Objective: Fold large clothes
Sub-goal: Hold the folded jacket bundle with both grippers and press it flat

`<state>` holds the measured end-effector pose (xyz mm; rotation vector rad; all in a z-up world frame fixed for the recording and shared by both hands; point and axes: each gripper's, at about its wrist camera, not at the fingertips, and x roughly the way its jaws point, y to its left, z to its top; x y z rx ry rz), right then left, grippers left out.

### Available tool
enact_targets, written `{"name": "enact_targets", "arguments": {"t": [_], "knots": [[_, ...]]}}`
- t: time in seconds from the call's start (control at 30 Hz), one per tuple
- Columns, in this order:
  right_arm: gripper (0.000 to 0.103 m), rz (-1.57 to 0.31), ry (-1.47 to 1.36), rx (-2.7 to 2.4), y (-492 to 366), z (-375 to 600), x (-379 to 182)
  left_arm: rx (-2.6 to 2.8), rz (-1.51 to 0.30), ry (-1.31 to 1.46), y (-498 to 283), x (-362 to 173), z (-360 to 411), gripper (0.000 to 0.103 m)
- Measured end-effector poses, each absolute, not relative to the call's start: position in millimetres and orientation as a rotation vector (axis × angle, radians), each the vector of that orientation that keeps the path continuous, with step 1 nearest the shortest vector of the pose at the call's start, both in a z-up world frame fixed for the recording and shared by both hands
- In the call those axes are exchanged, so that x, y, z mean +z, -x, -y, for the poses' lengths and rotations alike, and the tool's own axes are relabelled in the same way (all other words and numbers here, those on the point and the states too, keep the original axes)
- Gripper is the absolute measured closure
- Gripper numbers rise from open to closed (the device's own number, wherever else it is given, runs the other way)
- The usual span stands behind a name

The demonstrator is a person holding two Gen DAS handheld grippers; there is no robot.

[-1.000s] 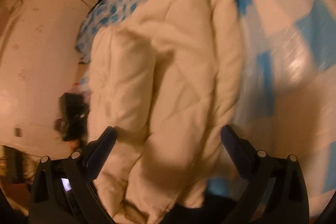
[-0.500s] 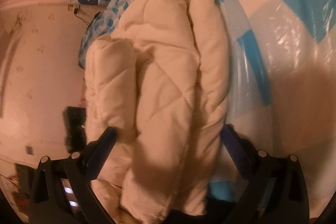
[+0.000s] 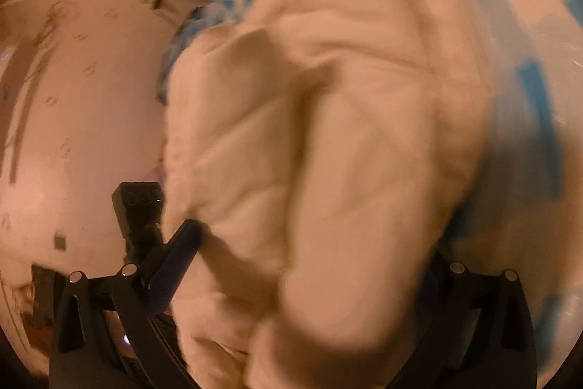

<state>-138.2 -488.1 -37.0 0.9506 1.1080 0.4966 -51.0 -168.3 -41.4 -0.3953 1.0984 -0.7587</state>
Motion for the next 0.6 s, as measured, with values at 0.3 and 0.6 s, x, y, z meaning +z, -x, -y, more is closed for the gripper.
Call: {"name": "enact_targets", "arguments": {"t": [0.3, 0.6], "knots": [[0.005, -0.979, -0.902, 0.668, 101, 434, 5, -0.673, -0.854, 0.228, 76, 41, 138, 0.013], [0.005, -1.176, -0.749, 0.564, 41, 383, -56, -0.477, -1.013, 0.288, 43, -30, 85, 0.012]]}}
